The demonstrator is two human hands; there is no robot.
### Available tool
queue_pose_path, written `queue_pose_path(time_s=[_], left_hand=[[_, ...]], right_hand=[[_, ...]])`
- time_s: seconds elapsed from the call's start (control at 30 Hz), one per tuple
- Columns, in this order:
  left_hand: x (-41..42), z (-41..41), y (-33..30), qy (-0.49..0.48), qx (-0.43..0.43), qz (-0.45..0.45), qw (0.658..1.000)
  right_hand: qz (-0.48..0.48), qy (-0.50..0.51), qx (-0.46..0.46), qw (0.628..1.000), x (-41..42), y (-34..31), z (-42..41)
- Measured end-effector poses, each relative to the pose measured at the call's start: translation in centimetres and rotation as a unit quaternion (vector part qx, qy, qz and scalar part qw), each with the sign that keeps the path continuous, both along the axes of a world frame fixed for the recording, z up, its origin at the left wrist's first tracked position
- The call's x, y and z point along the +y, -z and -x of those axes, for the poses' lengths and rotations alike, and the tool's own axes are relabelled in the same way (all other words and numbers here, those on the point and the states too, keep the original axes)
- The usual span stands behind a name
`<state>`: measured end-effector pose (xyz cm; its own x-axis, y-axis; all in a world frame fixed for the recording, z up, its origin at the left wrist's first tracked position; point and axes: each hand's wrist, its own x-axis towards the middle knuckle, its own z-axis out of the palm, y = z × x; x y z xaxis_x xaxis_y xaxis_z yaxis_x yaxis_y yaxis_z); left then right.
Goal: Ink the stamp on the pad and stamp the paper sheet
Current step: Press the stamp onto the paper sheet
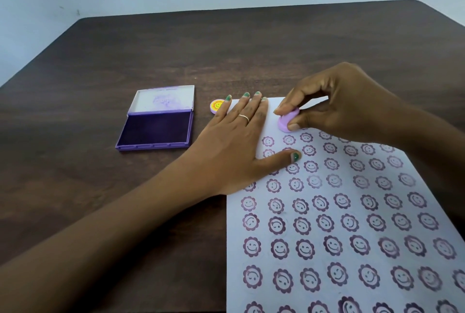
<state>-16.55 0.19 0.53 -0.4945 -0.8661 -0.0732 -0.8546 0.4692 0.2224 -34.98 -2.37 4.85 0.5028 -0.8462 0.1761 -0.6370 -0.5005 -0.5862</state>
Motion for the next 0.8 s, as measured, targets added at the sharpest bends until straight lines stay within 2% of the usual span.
queue_pose_path(time_s=[0.4,0.43,0.5,0.6,0.7,0.8], left_hand=[[0.0,0.0,0.1,-0.001,-0.006,-0.001,1.000],[0.0,0.0,0.0,-0.001,-0.005,0.002,1.000],[0.0,-0.1,0.0,0.002,-0.003,0.007,1.000],[-0.1,-0.1,0.0,0.002,-0.008,0.003,1.000],[-0.1,-0.1,0.0,0.002,-0.010,0.003,1.000],[-0.1,-0.1,-0.1,0.005,-0.010,0.010,1.000]], right_hand=[[-0.015,-0.026,-0.038,0.999,-0.2,0.6,0.7],[-0.020,-0.022,-0.065,0.997,-0.3,0.6,0.9],[-0.033,0.009,-0.177,0.984,-0.7,0.6,1.6],[-0.057,0.055,-0.345,0.935,-1.5,0.9,2.6],[-0.095,0.064,-0.395,0.911,-1.9,1.5,2.6],[-0.113,0.065,-0.389,0.912,-1.9,1.9,2.4]])
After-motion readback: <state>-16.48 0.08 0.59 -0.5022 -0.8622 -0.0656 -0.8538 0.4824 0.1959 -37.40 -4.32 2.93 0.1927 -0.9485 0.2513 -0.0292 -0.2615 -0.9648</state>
